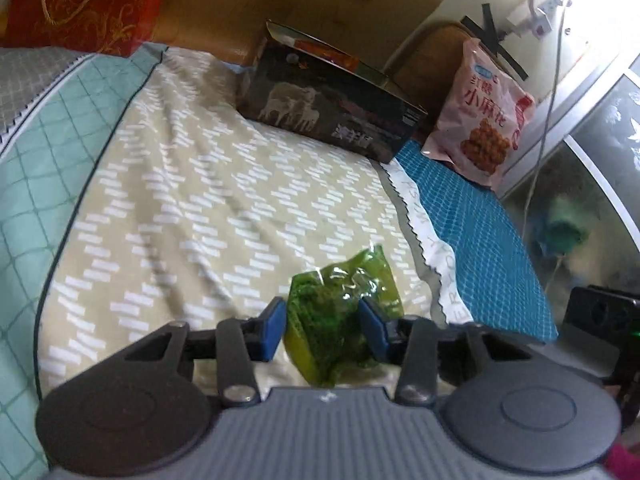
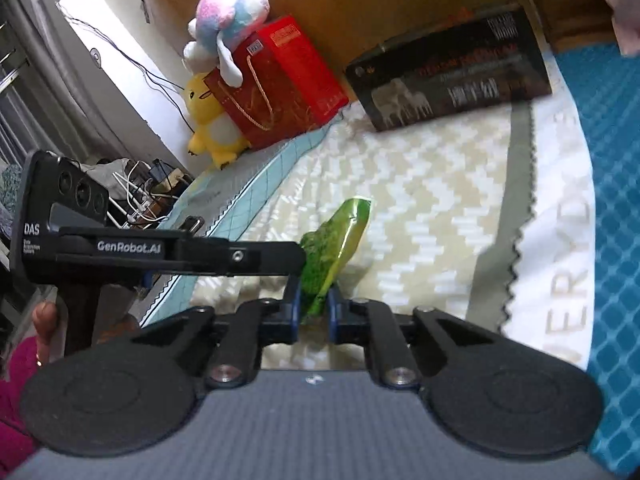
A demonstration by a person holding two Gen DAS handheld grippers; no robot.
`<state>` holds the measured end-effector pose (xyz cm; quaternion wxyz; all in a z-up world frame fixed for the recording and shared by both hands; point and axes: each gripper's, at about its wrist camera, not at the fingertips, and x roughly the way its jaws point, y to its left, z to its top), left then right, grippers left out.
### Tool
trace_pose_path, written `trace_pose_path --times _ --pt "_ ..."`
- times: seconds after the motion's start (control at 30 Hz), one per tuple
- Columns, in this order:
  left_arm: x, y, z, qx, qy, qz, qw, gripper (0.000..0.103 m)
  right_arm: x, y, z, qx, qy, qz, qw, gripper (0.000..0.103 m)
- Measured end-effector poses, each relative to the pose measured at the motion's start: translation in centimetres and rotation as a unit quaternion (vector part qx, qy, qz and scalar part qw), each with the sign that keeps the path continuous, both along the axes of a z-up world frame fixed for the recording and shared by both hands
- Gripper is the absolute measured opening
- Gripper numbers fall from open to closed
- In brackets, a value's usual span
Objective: Organize snacks
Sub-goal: 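Grasp the light green jelly bag with the right gripper, then carry the green jelly bag into the tin box and open the right gripper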
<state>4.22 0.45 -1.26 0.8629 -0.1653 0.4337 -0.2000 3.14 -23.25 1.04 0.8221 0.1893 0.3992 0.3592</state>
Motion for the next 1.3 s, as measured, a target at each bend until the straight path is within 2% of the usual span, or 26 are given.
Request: trace_pose_path --times 0.07,0.1,0.13,0.17,0.27,0.4,0.5,0.53,0.57,0.63,0.7,0.77,0.8,0.87,0.93,1.0,1.13,1.3 --pt "0.5 -0.4 0.5 0.007 -0.009 -0.001 0.9999 0.039 0.9 -0.2 0.3 0.016 0.006 0.0 1.0 0.012" --pt "0.8 -0.6 0.9 0.0 -0.012 -0.009 0.9999 0.03 1.5 -0.3 0.5 0.019 0.006 -0.004 1.0 0.012" --pt "1.3 -0.8 1.2 -0.022 -0.01 -0.027 0.9993 0.032 2.0 -0.4 0.7 0.022 0.003 -0.006 1.0 0.012" --pt "1.7 -1.2 1.9 -0.024 -0.019 -0.031 0.9991 0.03 2.7 -0.5 0.9 0.028 -0.001 -0.012 1.0 0.011" --pt "3.1 -2.9 4.4 0.008 -0.072 -0.045 0.9964 0.03 5.2 -1.6 1.9 0.06 -0.006 -0.038 0.997 0.011" --pt "6.1 -3.2 6.9 0.001 -0.103 -0.044 0.9937 0.03 8.9 -3.8 3.0 0.102 -0.011 -0.084 0.991 0.01" --pt "8.1 -2.4 7.9 -0.009 -0.117 -0.017 0.993 0.039 10.7 -5.3 3.3 0.158 0.002 -0.097 0.983 0.01" --pt "8.7 -1.8 7.9 -0.023 -0.111 -0.008 0.9935 0.049 11.1 -5.7 3.1 0.18 0.007 -0.098 0.979 0.01" --pt "9.2 -1.2 7.7 -0.045 -0.1 -0.001 0.9939 0.055 11.5 -6.0 2.9 0.202 0.013 -0.098 0.974 0.01" --pt "10.0 -0.2 6.9 -0.098 -0.084 0.006 0.9916 0.076 12.0 -6.5 2.1 0.251 0.028 -0.09 0.963 0.01" --pt "10.4 0.7 6.0 -0.146 -0.074 0.008 0.9865 0.088 12.4 -6.6 0.9 0.306 0.052 -0.074 0.948 0.01" --pt "10.6 1.2 5.4 -0.183 -0.068 0.006 0.9808 0.088 12.6 -6.7 0.2 0.338 0.067 -0.068 0.936 0.01" --pt "10.8 1.4 5.3 -0.194 -0.065 0.005 0.9787 0.087 12.7 -6.8 0.1 0.343 0.069 -0.071 0.934 0.01" --pt "11.2 1.4 5.4 -0.208 -0.067 0.004 0.9758 0.079 13.0 -7.2 0.1 0.334 0.069 -0.08 0.937 0.01" --pt "11.9 1.0 5.9 -0.214 -0.068 -0.013 0.9743 0.05 13.5 -7.7 0.6 0.318 0.063 -0.089 0.942 0.01" --pt "12.6 0.1 6.8 -0.19 -0.075 -0.022 0.9786 0.042 14.5 -8.1 1.4 0.296 0.044 -0.099 0.949 0.01" --pt "15.6 -2.6 8.9 -0.113 -0.112 -0.025 0.987 0.039 16.9 -7.9 2.7 0.213 -0.003 -0.129 0.968 0.01" --pt "20.5 -5.1 8.1 -0.054 -0.102 -0.022 0.9931 0.039 18.4 -5.9 1.9 0.081 -0.045 -0.154 0.984 0.014"
